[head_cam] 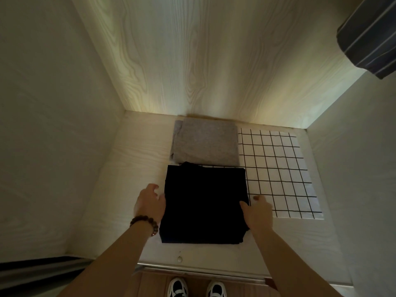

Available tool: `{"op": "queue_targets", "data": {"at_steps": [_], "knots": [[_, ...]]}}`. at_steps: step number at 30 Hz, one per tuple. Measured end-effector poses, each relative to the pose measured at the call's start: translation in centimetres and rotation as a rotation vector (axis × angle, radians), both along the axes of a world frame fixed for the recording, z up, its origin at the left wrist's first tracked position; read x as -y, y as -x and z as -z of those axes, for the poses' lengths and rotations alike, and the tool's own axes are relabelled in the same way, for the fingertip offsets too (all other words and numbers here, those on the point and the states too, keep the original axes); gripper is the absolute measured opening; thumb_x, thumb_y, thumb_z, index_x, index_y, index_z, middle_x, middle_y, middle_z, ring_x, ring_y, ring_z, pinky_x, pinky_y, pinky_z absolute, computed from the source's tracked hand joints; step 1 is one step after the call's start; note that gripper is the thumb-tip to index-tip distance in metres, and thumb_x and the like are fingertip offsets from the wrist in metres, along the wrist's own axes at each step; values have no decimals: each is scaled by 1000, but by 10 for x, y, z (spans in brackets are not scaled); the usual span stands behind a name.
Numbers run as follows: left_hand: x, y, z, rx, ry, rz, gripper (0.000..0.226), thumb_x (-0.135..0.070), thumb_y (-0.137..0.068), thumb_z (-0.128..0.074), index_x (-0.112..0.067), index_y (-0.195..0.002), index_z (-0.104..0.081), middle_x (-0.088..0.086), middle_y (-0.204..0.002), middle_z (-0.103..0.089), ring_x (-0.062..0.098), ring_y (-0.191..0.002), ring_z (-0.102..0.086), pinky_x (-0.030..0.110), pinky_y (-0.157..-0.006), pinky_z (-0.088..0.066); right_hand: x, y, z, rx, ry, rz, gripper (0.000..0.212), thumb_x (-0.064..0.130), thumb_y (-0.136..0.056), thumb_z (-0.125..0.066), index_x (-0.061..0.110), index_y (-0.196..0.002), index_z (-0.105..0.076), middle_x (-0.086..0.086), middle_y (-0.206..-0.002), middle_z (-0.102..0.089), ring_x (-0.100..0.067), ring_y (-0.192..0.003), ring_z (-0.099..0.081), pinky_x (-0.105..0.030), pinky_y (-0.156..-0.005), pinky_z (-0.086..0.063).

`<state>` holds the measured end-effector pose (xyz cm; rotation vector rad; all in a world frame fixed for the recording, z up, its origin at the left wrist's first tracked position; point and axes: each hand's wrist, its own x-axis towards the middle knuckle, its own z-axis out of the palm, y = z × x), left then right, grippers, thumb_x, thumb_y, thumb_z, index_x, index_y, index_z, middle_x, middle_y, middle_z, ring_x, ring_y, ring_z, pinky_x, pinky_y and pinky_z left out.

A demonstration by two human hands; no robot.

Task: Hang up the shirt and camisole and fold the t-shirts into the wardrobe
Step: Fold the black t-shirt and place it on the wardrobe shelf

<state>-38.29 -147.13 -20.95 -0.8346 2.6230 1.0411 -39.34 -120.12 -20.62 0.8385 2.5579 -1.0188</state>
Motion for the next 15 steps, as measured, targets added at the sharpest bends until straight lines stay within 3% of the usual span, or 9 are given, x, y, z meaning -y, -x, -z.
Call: {"op": "queue_targets", "data": {"at_steps": [2, 5, 6, 8, 10, 12, 15], "knots": [[-11, 4, 1, -182, 198, 146, 31, -17, -92, -53, -8, -122, -57, 11, -121, -56, 28, -110, -53, 41, -90, -47, 13, 3, -2, -237, -299, -166, 44, 26, -89, -60, 8, -128, -49, -15, -129, -48, -29, -115, -47, -38, -93, -43], [-36, 21, 12, -335, 373, 445, 39, -14, -91, -52, -4, -128, -56, 18, -136, -51, 36, -128, -46, 47, -106, -38, 44, 20, 10, -456, -458, -530, 41, 27, -92, -50, 10, -129, -53, -13, -140, -47, -32, -132, -41, -48, -107, -37], [-44, 27, 17, -316, 412, 535, 44, -19, -94, -47, -6, -136, -50, 16, -145, -43, 36, -136, -36, 49, -111, -31, 53, 27, 16, -435, -472, -653, 45, 32, -93, -41, 12, -133, -51, -11, -145, -44, -31, -137, -37, -51, -109, -33], [-55, 38, 30, -150, 470, 670, 54, -36, -101, -25, -16, -151, -19, 7, -160, -10, 31, -147, -5, 46, -118, -8, 67, 37, 26, -305, -516, -857, 59, 44, -94, -20, 18, -144, -38, -5, -155, -29, -27, -145, -17, -54, -113, -19], [-55, 42, 43, -14, 500, 735, 61, -52, -96, 2, -25, -150, 10, 1, -160, 13, 25, -147, 14, 41, -117, 8, 70, 42, 40, -210, -557, -971, 69, 53, -91, 2, 23, -151, -15, 0, -160, -7, -21, -145, 9, -51, -117, 0], [-48, 43, 50, -30, 511, 774, 76, -63, -77, 29, -30, -145, 19, 0, -160, 14, 23, -146, 14, 37, -114, 12, 62, 43, 47, -162, -578, -980, 69, 57, -91, 7, 26, -152, -1, 4, -160, 5, -16, -143, 18, -47, -117, 9], [-28, 39, 55, -9, 497, 777, 85, -64, -67, 39, -30, -143, 19, -4, -158, 17, 20, -147, 13, 38, -117, 6, 38, 40, 49, -151, -637, -883, 66, 56, -92, 9, 27, -151, 3, 5, -159, 5, -18, -145, 15, -49, -117, 9]]}}
